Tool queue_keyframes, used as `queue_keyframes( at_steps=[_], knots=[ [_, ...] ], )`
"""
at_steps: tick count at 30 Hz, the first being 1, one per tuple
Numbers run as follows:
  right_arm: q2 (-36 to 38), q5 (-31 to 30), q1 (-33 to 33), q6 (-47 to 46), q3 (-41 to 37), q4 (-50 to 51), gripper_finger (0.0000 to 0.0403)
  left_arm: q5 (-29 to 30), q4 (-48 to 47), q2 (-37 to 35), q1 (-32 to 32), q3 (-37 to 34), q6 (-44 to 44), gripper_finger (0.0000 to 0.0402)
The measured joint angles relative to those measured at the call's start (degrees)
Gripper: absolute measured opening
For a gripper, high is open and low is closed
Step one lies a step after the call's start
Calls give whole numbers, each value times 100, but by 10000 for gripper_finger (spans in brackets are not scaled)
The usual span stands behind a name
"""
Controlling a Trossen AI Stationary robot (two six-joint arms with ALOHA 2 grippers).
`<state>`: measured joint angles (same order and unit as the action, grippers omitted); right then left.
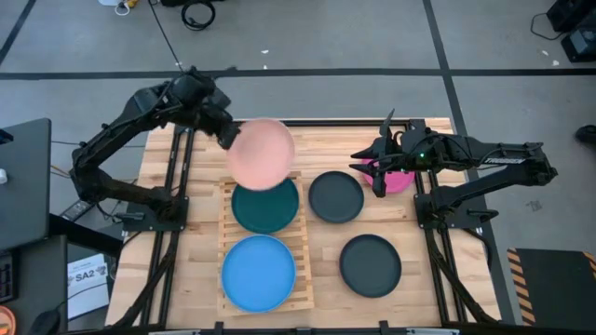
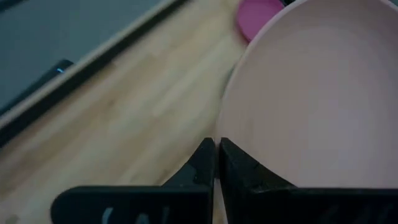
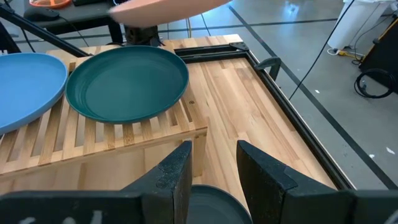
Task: Place and stack plates onto a shelf
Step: Stack the top brown plate on top of the green plate on the shelf
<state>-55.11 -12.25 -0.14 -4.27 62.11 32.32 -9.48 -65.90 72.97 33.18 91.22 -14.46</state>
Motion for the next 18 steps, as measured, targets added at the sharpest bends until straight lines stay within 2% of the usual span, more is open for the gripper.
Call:
queue_keyframes(
  at_steps=[9,18],
  knots=[
    [0,0,-1,-1,0,0,132,-3,-97,0,-1251,0,-474,13],
    [0,0,-1,-2,0,0,132,49,-95,20,-1994,-4,-953,13]
  ],
)
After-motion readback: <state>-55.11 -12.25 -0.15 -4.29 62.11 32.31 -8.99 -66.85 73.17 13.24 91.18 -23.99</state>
